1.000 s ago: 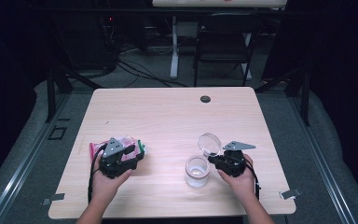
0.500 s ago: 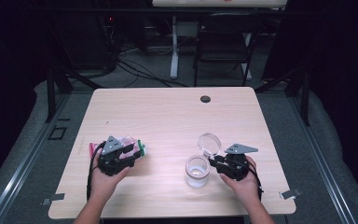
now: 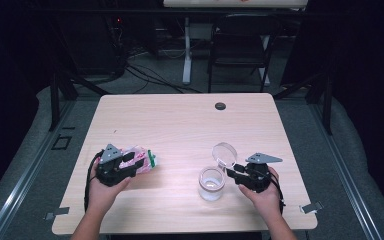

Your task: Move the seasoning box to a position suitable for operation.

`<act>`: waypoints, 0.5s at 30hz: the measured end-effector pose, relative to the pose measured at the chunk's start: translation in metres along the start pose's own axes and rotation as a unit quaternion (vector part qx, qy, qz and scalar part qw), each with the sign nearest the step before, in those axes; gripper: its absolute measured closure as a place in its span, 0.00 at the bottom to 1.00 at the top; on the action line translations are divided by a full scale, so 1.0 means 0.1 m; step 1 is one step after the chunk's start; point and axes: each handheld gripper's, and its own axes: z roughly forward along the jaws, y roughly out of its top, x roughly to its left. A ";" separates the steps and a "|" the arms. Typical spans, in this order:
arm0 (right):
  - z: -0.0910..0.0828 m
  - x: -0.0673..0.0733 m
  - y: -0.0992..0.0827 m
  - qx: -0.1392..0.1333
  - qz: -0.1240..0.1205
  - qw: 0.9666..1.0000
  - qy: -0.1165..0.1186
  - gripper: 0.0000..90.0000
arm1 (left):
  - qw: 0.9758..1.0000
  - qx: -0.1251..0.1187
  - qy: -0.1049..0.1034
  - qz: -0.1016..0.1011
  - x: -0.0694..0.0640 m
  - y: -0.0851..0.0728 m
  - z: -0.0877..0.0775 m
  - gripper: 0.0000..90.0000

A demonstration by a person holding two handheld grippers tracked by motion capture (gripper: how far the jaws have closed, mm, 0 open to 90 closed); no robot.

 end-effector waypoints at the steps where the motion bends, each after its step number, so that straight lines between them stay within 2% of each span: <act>1: 0.00 0.00 0.00 0.000 0.001 1.000 0.000 0.68 | 1.000 0.006 0.002 0.002 0.00 0.00 0.00 0.58; 3: 0.00 0.00 0.00 -0.001 0.002 1.000 0.000 0.68 | 1.000 0.012 -0.002 0.002 0.00 -0.01 0.03 0.54; 5: 0.00 0.00 0.00 -0.001 0.002 1.000 0.000 0.68 | 1.000 0.027 -0.007 0.005 -0.02 -0.03 0.08 0.46; 7: 0.00 0.00 0.00 -0.001 0.002 1.000 0.001 0.68 | 0.999 0.039 0.001 0.017 -0.05 -0.05 0.12 0.46; 10: 0.00 0.00 0.00 0.001 0.001 1.000 -0.001 0.68 | 0.997 0.055 0.024 0.047 -0.09 -0.08 0.19 0.46; 12: 0.00 0.00 0.00 0.000 0.002 1.000 0.000 0.68 | 0.996 0.061 0.029 0.050 -0.09 -0.11 0.22 0.47; 15: 0.01 0.01 -0.01 -0.001 0.002 1.000 0.000 0.67 | 0.997 0.065 0.027 0.044 -0.08 -0.13 0.24 0.47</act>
